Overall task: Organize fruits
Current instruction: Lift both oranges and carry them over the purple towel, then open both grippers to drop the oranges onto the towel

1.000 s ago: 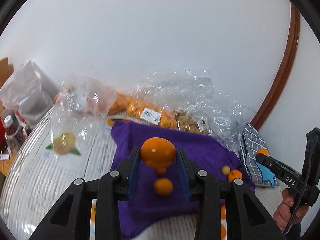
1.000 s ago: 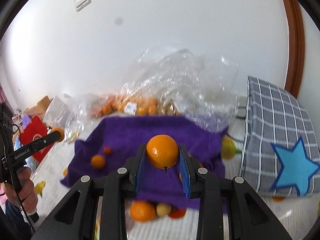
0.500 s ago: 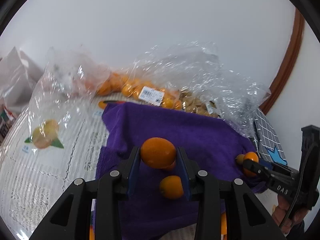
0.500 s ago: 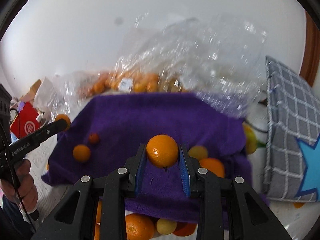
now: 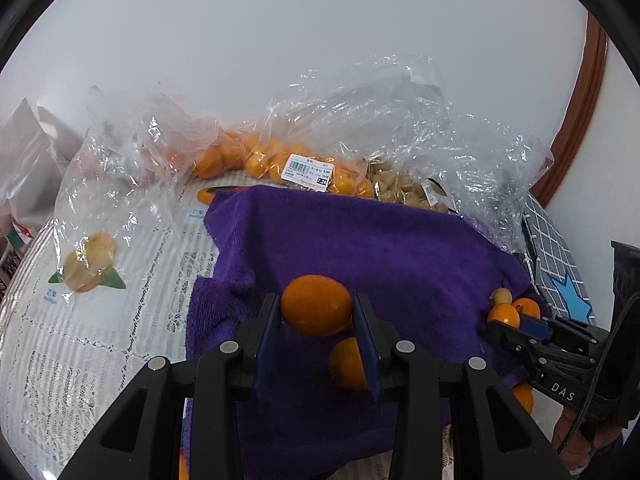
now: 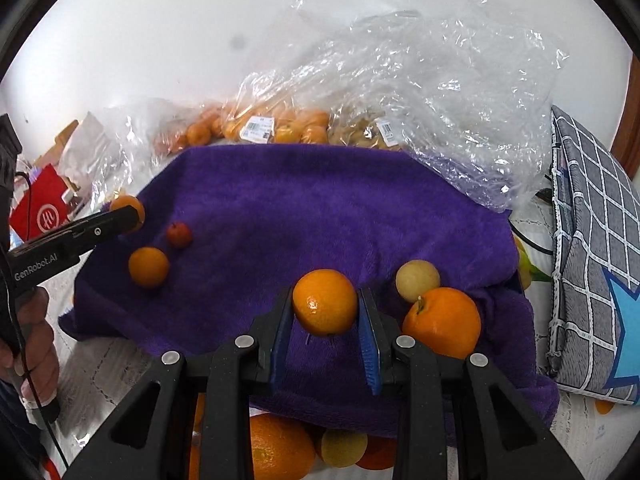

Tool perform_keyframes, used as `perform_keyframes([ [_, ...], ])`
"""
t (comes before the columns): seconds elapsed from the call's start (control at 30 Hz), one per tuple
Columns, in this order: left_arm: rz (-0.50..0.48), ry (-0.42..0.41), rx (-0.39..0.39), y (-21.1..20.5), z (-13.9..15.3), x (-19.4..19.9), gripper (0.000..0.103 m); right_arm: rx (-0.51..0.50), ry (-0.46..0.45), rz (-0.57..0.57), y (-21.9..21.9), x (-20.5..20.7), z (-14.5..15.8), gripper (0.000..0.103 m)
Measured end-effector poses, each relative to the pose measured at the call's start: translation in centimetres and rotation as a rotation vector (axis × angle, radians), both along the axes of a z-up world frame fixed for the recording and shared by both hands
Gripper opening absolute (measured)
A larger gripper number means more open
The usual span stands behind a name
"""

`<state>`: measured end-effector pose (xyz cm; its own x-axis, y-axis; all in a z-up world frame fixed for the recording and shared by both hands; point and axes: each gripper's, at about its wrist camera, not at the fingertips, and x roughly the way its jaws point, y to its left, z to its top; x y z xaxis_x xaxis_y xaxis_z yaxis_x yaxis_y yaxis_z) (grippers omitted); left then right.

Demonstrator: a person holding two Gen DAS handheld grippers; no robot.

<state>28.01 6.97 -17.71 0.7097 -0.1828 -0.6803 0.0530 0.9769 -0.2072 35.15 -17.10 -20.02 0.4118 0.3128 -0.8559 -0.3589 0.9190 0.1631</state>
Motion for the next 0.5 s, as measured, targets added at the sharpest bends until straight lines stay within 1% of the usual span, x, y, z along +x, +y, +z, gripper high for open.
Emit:
perform_keyframes([
  [0.2, 0.024, 0.032, 0.007, 0.3, -0.7, 0.4, 0.035, -0.022, 0.02, -0.005, -0.2, 0.4, -0.6, 0.032],
  [0.33, 0.025, 0.035, 0.018, 0.2, -0.8, 0.5, 0.035, -0.081, 0.018, -0.001, 0.3, 0.5, -1.4, 0.031],
  [0.5, 0.023, 0.043, 0.009, 0.2, -0.9, 0.6, 0.035, -0.072, 0.023, 0.001, 0.1, 0.6, -1.5, 0.031],
])
